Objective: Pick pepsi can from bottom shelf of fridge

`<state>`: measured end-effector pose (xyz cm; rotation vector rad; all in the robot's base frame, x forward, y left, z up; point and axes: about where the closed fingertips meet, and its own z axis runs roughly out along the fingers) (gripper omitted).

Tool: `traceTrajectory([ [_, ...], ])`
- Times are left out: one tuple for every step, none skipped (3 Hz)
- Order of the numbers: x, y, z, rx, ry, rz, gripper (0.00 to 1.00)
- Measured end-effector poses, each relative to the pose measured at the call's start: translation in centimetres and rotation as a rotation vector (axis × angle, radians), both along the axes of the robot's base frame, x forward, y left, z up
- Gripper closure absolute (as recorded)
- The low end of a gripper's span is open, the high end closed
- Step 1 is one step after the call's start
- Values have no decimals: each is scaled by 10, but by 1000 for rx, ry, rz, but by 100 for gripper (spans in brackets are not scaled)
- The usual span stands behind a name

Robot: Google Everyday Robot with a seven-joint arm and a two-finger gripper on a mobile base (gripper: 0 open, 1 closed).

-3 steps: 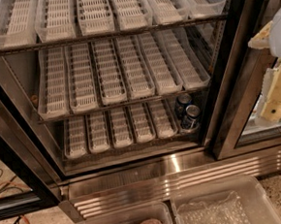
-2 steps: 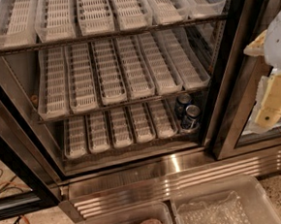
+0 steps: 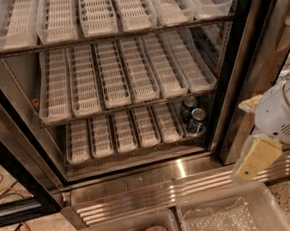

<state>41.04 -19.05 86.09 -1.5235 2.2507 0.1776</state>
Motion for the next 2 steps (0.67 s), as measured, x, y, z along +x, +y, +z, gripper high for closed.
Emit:
traceTrajectory([
  [10, 20, -67, 139, 0, -72, 0],
  [10, 20, -67, 138, 0, -71, 0],
])
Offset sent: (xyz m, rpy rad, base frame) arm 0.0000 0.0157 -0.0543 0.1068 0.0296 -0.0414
